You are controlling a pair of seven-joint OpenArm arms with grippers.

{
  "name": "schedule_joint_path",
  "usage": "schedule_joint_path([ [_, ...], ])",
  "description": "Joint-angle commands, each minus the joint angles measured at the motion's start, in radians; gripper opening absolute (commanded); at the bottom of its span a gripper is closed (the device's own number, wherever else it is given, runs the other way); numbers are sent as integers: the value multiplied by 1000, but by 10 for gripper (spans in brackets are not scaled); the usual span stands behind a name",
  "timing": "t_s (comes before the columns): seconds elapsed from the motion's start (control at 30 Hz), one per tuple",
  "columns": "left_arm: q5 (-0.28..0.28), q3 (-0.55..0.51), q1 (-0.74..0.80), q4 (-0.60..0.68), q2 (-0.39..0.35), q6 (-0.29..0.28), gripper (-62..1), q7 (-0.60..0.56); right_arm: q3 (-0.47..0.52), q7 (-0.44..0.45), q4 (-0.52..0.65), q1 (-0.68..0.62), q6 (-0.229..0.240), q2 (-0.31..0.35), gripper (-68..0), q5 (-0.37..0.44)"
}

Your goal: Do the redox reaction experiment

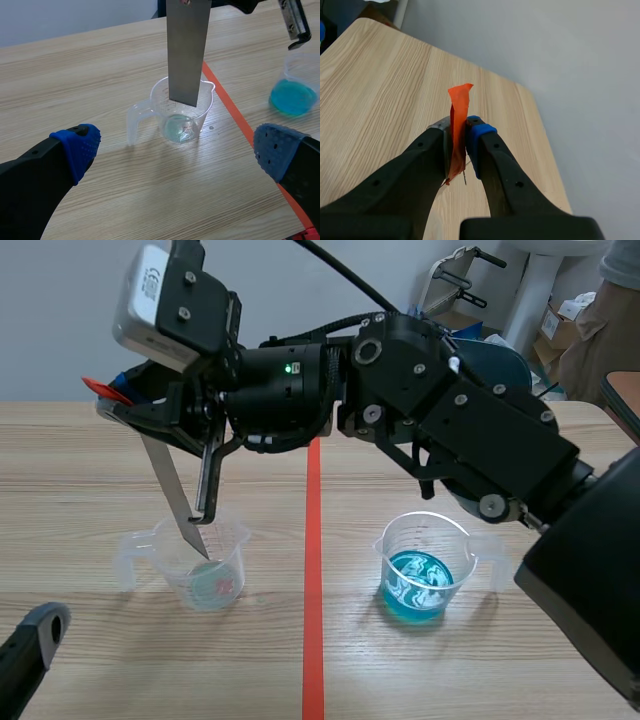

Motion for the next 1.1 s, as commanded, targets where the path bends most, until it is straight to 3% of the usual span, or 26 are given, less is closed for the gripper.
schedule_joint_path([
  [0.0, 0, 5, -3, 17, 3, -2, 14, -16, 4, 22, -13, 23, 6, -17, -667, 2],
  [0.47, 0, 5, -3, 17, 3, -3, 14, -16, -14, 149, -163, 23, 6, -47, -667, -136],
  [1.07, 0, 5, -3, 17, 3, -3, 14, -16, -109, 237, -249, 23, -189, -47, -667, -266],
])
